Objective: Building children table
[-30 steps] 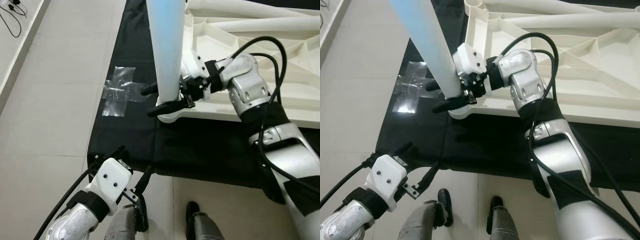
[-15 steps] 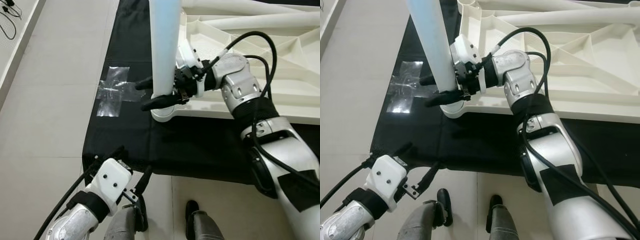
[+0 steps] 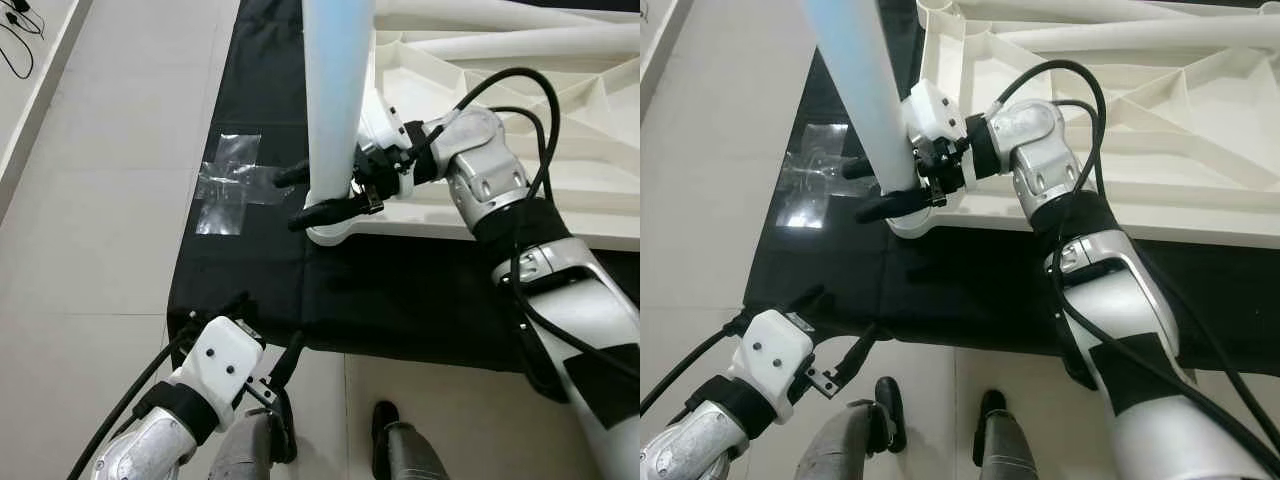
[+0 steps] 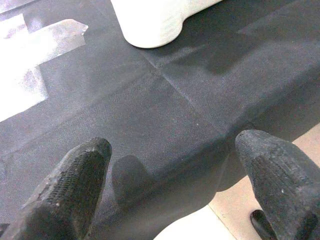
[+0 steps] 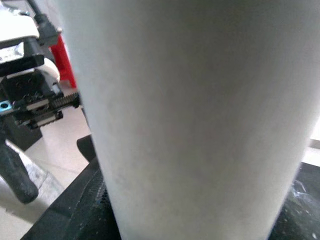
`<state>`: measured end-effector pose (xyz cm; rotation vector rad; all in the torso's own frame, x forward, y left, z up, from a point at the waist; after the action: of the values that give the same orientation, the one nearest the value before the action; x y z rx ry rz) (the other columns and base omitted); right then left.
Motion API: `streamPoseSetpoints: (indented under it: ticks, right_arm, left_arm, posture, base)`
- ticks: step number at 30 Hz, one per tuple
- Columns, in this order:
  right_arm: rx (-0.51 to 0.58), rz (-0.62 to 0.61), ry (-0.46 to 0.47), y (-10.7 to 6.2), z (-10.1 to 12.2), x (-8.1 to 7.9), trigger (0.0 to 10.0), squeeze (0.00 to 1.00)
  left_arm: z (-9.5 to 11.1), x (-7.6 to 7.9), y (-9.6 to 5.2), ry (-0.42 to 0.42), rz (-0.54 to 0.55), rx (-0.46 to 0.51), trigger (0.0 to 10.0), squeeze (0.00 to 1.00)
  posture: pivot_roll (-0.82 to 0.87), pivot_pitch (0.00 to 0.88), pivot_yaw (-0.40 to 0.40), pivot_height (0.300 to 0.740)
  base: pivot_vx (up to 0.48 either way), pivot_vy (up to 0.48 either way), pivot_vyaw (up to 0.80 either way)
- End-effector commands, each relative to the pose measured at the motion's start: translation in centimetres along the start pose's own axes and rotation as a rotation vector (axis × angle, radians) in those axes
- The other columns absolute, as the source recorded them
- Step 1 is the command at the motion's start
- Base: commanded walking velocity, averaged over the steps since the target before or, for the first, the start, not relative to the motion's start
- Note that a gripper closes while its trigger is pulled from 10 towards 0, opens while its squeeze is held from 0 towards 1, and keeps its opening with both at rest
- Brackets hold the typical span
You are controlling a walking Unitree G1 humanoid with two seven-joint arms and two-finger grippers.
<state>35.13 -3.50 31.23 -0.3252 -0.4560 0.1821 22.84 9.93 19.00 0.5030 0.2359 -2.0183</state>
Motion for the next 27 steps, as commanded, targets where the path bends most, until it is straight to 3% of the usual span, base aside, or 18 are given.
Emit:
streamPoseSetpoints:
  ticks: [1,13,15,20,27]
  right_arm:
    - [-0.113,0.120,0.169,1.4,-4.5,-2.3,10.0,0.00]
    - [-0.019,0.155,0.215,2.6,-2.9,-2.2,10.0,0.00]
    - [0.066,0.157,0.251,2.9,-1.7,-1.9,10.0,0.00]
    - [0.156,0.152,0.276,3.0,-0.7,-1.4,10.0,0.00]
    - [0.169,0.149,0.268,3.0,-0.9,-1.6,10.0,0.00]
  left_arm:
    - [-0.6,0.1,-0.5,-0.011,-0.004,-0.033,10.0,0.00]
    - [-0.4,0.1,-0.8,-0.012,-0.001,-0.039,10.0,0.00]
    - [-0.3,0.2,-1.1,-0.017,-0.001,-0.043,10.0,0.00]
    - [-0.3,0.3,-1.4,-0.021,-0.003,-0.048,10.0,0.00]
    - [-0.3,0.3,-1.5,-0.023,-0.004,-0.053,10.0,0.00]
  posture:
    - [0.13,0.491,0.044,0.740]
    - [0.14,0.507,0.039,0.740]
    - [0.15,0.515,0.038,0.740]
    - [0.16,0.523,0.040,0.740]
    - [0.16,0.527,0.042,0.740]
  base:
    - [0.000,0.000,0.00]
    - [0.000,0.000,0.00]
    - [0.000,0.000,0.00]
    - [0.000,0.000,0.00]
    - [0.000,0.000,0.00]
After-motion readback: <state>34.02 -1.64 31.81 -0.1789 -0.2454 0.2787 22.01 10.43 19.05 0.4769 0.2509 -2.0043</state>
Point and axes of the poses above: a point about 5 cm out from each wrist's last joint towards the gripper, its own y axis pointing out of the wrist towards the gripper, its own z axis along the axis of the wrist's last joint, x = y × z, the point moved 5 cm from there along y, pointing out of the wrist towards the gripper, and after that the axes turned 7 degrees about y, right-handed, at the moved point
